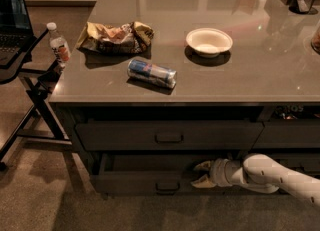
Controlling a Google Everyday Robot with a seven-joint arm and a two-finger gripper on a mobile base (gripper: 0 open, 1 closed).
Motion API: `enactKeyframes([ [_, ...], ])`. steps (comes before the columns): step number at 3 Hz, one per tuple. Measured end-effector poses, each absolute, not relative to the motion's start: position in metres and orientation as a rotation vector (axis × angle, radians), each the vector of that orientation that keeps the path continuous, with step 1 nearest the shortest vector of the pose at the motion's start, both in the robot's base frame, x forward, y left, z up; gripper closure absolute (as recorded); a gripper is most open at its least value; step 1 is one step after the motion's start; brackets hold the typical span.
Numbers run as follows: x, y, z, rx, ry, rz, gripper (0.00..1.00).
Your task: Open middle drawer
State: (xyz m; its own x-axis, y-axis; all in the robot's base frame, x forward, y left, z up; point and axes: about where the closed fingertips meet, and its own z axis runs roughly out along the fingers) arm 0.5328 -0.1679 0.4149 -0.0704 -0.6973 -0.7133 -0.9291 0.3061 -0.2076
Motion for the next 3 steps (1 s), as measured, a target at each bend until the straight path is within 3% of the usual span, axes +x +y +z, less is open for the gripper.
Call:
enactKeyframes([
  [1, 0.533, -0.168, 0.415, -1.454, 1.829, 0.394, 0.58],
  [2, 0.533, -0.168, 0.415, -1.454, 1.829, 0.394, 0.6],
  [3, 0.508, -0.171, 0.409, -1.475, 1.813, 0.408, 0.84],
])
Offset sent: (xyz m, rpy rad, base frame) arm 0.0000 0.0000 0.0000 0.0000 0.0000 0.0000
